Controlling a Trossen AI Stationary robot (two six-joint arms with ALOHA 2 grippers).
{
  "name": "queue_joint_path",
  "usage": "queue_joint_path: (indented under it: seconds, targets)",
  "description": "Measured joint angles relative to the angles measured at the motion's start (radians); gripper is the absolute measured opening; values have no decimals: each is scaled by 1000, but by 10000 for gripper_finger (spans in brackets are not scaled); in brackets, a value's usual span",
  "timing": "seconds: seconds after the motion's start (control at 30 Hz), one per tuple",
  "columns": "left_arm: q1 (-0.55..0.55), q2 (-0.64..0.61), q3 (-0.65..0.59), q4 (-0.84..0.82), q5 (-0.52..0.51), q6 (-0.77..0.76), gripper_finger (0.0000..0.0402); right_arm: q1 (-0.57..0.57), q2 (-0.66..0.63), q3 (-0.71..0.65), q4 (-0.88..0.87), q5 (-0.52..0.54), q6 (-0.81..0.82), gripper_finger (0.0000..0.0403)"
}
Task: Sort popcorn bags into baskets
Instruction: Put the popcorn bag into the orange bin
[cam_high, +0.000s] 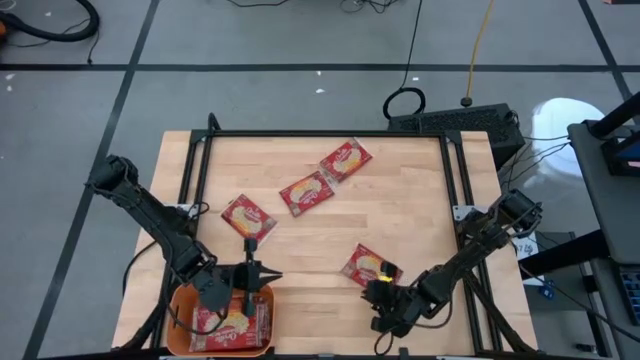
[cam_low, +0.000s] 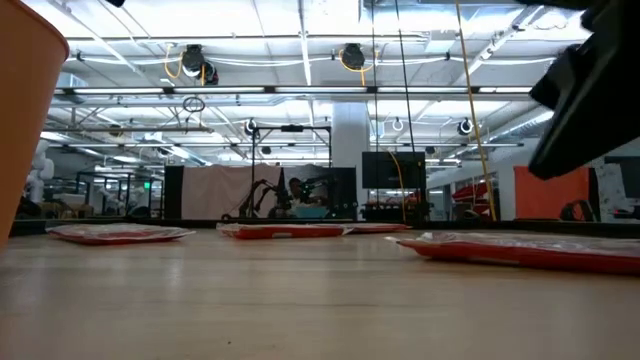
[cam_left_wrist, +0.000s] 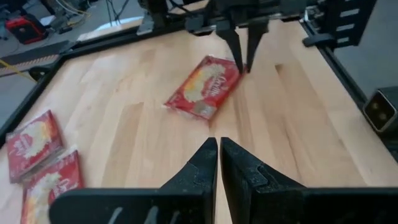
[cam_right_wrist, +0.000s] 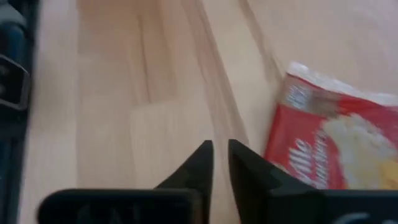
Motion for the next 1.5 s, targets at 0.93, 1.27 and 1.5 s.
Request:
queue_joint_path:
  seconds: [0.93,1.27,1.5]
  targets:
    - [12,-2,0,25,-3,30,26,-4,99,-21,-112,23,3,41]
    - [20,-2,0,25,-3,30,26,-19,104,-25,-12,50,-22,1]
    - [33,19,1,79,10,52,26,-61,104,-26,139,71,-111,0]
